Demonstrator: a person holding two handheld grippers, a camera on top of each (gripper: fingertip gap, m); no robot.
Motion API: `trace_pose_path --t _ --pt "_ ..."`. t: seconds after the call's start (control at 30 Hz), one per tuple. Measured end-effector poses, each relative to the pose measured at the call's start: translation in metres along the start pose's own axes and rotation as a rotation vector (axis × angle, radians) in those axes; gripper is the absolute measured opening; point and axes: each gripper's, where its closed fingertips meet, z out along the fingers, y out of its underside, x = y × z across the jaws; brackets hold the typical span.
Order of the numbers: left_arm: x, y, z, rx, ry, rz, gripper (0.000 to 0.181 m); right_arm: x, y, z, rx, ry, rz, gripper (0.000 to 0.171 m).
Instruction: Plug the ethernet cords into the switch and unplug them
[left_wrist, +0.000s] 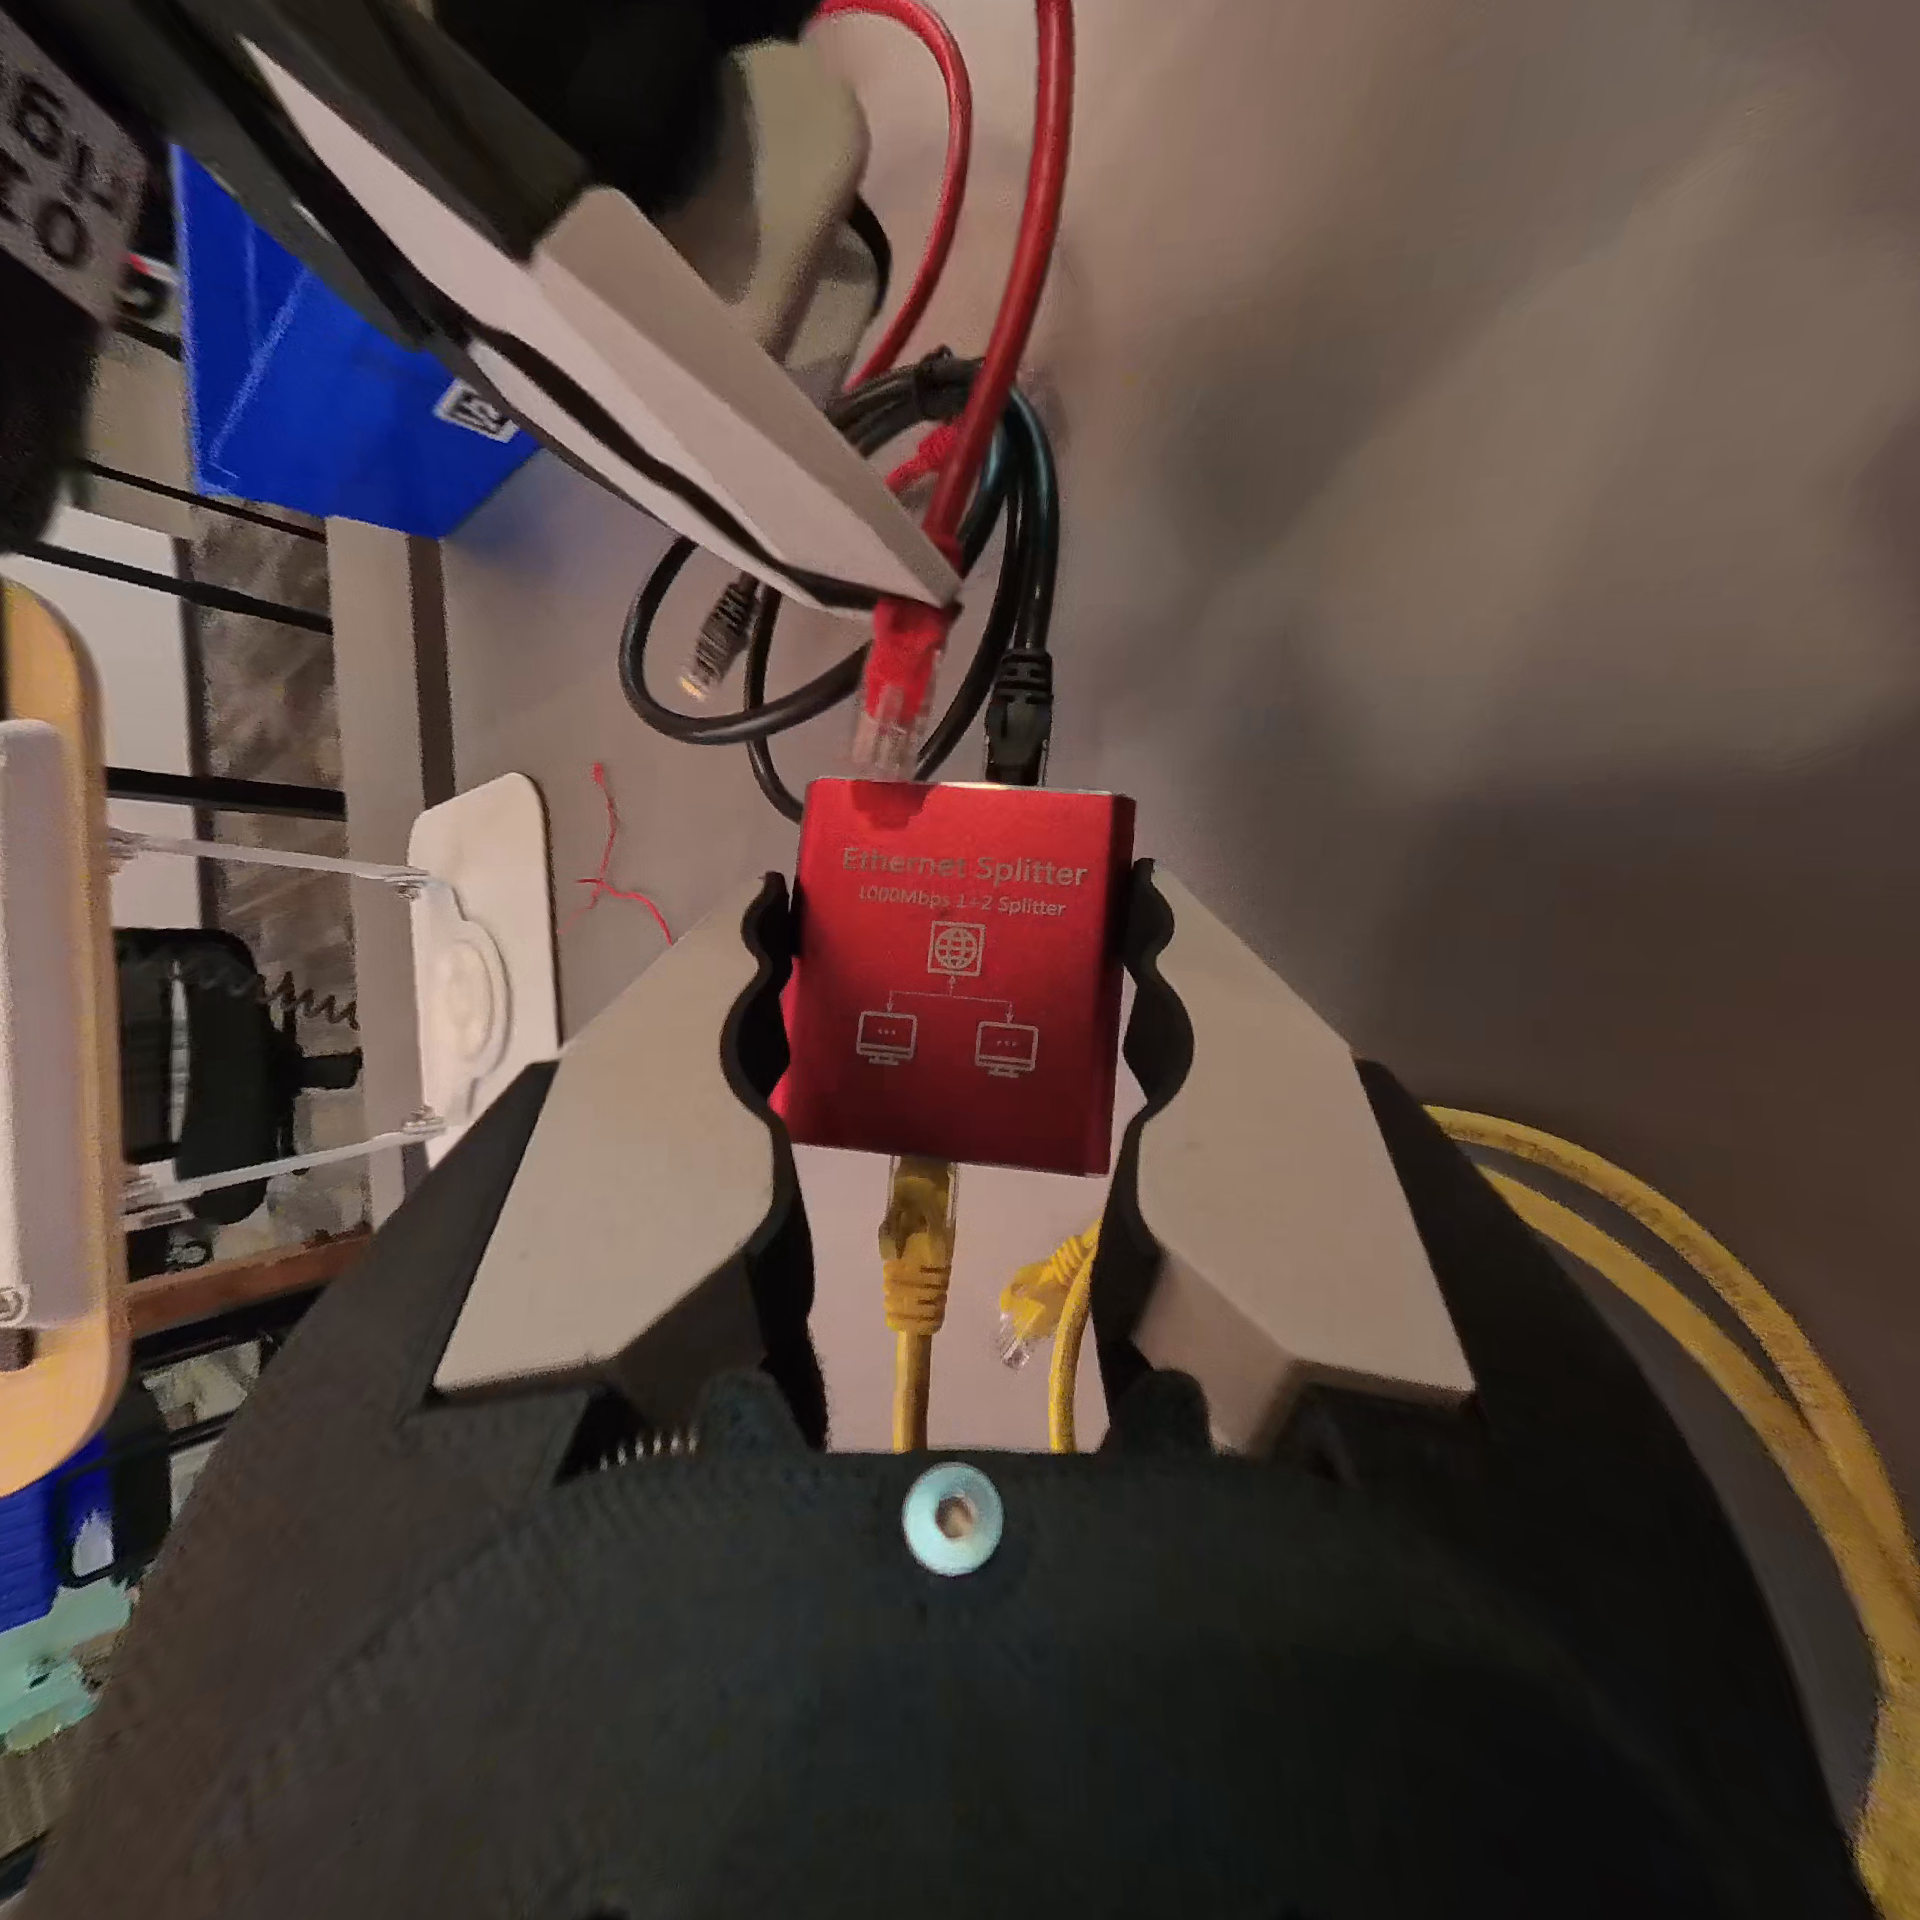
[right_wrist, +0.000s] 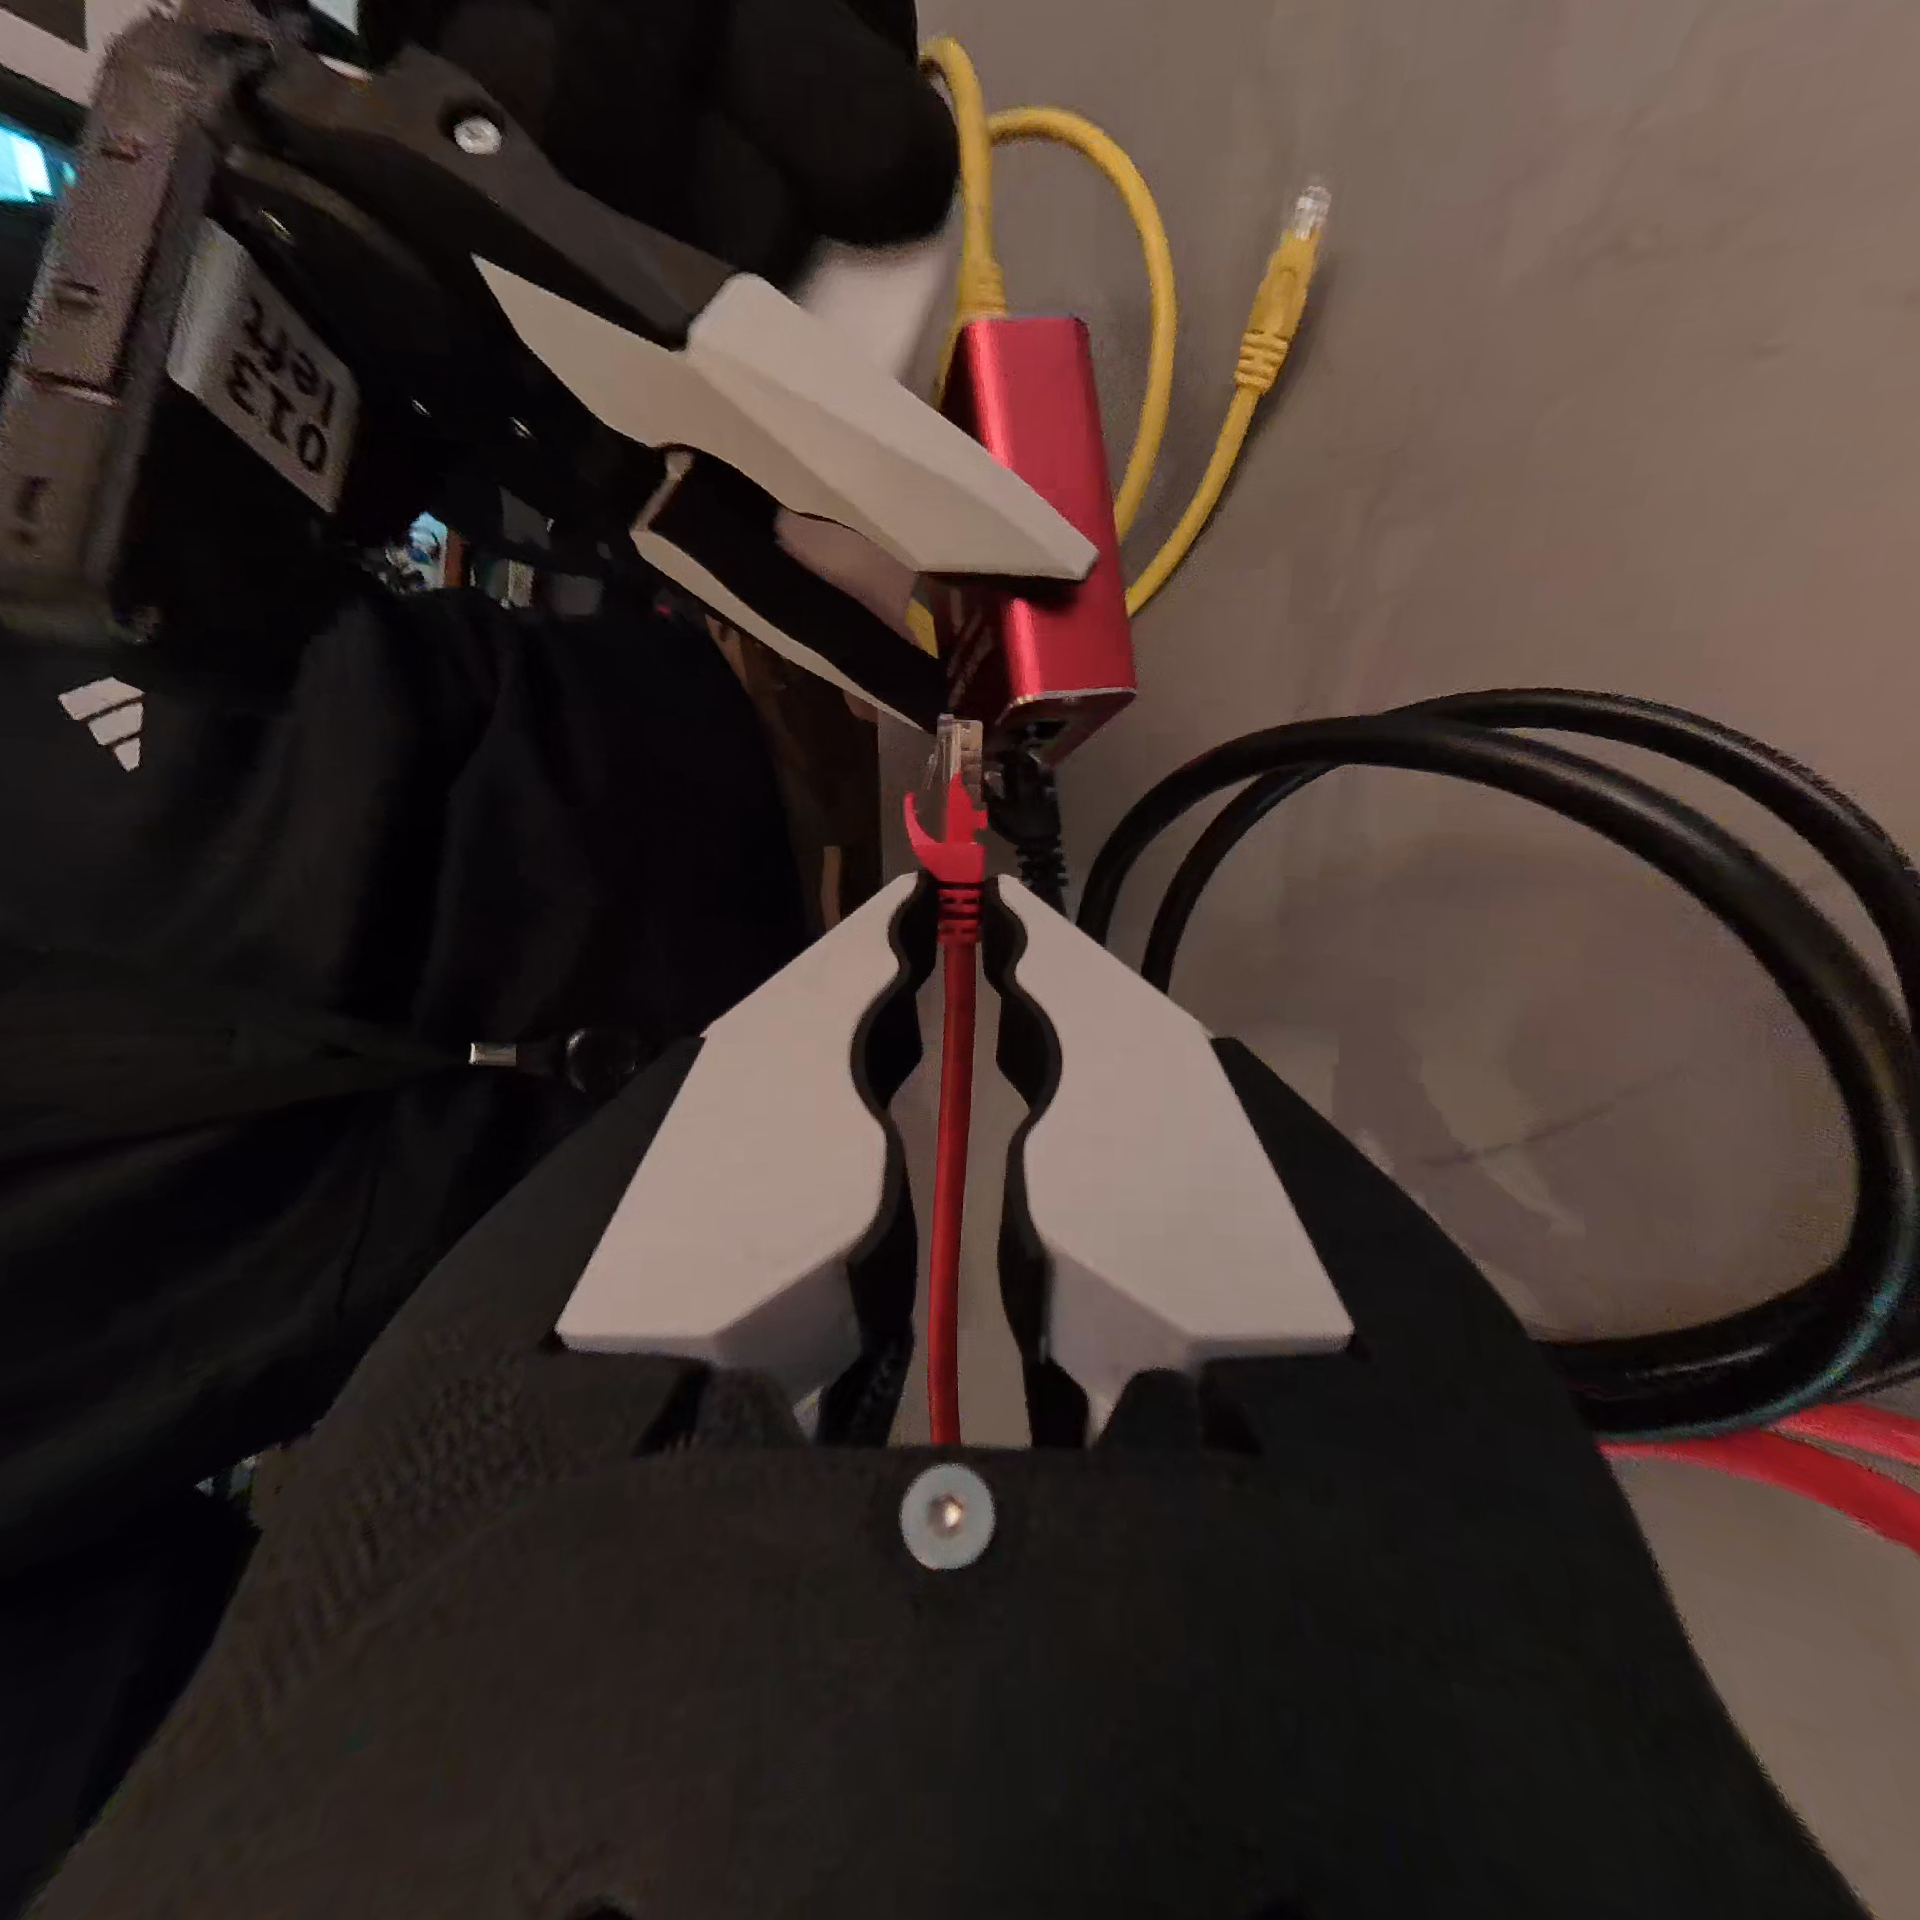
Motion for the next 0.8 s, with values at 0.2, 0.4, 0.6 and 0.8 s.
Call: trace_pose_path --t 0.2,0.4,0.6,0.8 --pt "-0.01 -0.008 -0.013 0.049 -0.028 0.002 0.062 0.0 -0.001 -0.008 -0.018 -0.009 -0.01 0.006" --pt "-0.015 -0.02 -0.022 0.087 -0.055 0.023 0.062 -0.012 -0.005 -0.011 -0.069 -0.064 -0.041 0.006" --pt "-0.022 -0.027 -0.03 0.102 -0.091 0.045 0.061 -0.02 -0.006 -0.013 -0.107 -0.107 -0.062 0.006" --pt "-0.024 -0.035 -0.037 0.124 -0.105 0.062 0.061 -0.032 -0.006 -0.017 -0.145 -0.146 -0.115 0.006"
